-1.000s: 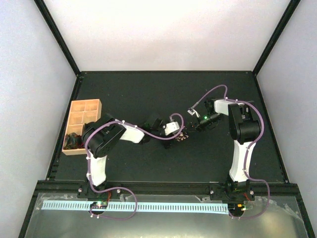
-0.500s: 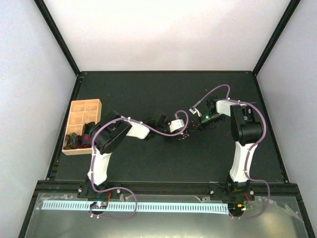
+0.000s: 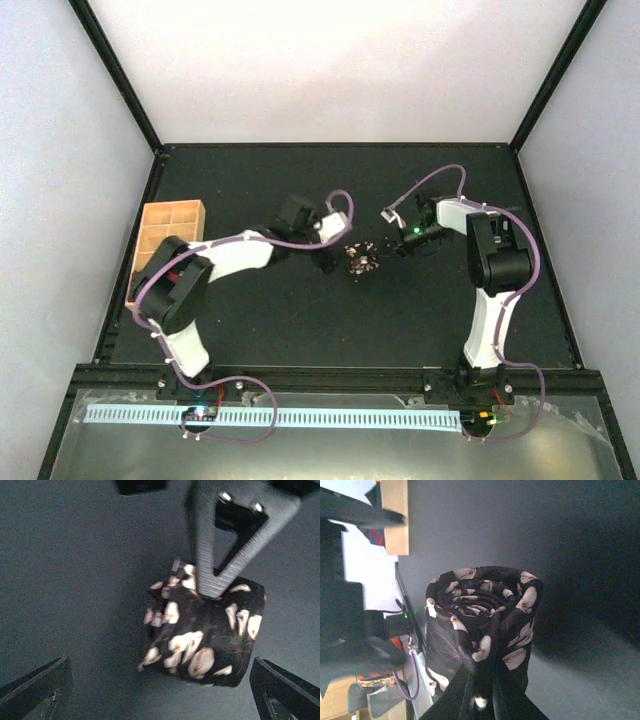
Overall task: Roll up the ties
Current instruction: Pick up the tie from the center of the board, then pass from the right arm to the left
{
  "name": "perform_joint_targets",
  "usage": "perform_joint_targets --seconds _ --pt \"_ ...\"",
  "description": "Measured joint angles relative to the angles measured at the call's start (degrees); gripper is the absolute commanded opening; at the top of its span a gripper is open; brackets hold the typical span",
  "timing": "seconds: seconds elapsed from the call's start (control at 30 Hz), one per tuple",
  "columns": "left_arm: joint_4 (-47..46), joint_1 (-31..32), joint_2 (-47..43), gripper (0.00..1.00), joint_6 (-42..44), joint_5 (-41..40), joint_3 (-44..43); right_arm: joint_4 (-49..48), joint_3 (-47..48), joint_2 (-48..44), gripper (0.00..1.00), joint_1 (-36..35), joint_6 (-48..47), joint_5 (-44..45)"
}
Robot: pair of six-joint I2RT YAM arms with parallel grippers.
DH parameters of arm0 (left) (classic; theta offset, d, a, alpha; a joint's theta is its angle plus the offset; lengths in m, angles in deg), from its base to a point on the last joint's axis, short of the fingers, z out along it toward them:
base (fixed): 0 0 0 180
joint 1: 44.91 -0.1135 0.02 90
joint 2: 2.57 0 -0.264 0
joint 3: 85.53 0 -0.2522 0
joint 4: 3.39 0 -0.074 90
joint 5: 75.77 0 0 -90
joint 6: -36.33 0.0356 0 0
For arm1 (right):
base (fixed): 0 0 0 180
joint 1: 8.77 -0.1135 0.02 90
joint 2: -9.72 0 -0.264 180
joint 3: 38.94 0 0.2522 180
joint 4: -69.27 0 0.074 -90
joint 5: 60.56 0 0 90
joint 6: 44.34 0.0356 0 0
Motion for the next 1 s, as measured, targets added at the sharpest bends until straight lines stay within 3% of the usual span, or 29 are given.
perform_joint_targets --seconds 0.13,0.3,0.43,0.53,0.63,0.77,1.0 --pt "9.57 -5.57 -5.33 0.99 -2.38 0.11 -6.16 -3.45 1.05 -2.54 0.02 0.11 3.82 -0.96" --pt "25.42 -13.40 -5.11 0.99 -4.39 5.38 -22.64 -10.97 2.84 -7.02 0.02 0.57 11.52 -3.04" --pt "35.15 -19.17 -2.29 0.99 -8.66 13.73 -34.10 -19.43 3.02 -10.03 0.02 0.96 19.76 -4.68" --pt "37.57 -22.40 -2.03 0.99 -12.17 21.94 -34.73 -28.46 2.25 -11.67 0.02 0.96 28.00 -5.73" --pt "36.00 -23.17 -1.79 0.99 -17.75 30.14 -32.81 -37.83 0.74 -12.24 0.02 0.94 36.48 -6.88" --pt "26.86 -22.27 -1.55 0.99 -29.51 39.04 -26.51 -46.47 -1.51 -12.26 0.02 0.83 45.35 -8.26" --pt "10.88 -20.28 -1.20 0.99 -45.16 42.07 -16.41 -55.58 -5.68 -14.12 0.02 -0.63 54.53 -10.12"
